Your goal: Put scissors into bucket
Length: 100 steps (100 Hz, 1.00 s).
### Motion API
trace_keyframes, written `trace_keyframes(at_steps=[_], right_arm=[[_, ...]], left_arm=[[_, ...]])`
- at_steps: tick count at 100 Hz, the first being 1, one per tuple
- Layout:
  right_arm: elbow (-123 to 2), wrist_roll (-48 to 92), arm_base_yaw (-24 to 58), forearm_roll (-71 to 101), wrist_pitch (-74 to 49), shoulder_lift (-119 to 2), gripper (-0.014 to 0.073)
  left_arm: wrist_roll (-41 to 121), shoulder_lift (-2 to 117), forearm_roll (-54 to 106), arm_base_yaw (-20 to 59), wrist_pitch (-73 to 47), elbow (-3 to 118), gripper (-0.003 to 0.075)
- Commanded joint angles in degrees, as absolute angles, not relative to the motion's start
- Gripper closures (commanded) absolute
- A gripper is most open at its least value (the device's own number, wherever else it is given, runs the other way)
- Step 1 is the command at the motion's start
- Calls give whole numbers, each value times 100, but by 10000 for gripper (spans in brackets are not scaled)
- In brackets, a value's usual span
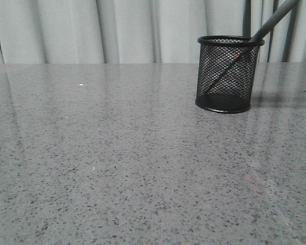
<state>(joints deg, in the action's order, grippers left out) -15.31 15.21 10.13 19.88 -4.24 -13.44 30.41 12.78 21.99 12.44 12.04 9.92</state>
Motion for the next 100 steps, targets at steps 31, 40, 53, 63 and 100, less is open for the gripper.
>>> trace_keyframes(at_steps=[31,40,53,63,100], right_arm=[[-1691,1525,971,2006,49,-1382,659],[-1691,1525,971,2006,49,-1382,659],[-1691,1525,971,2006,49,-1382,659],[-1691,1525,971,2006,49,-1382,659],[-1691,1525,971,2006,61,-1382,659]], left_arm=[[1995,1288,1460,1010,1224,1019,741],[990,1057,729,645,740,798,741],[223,429,303,296,154,444,741],[222,-9,257,109,103,150,741],[222,-168,187,-7,-134,-150,741]])
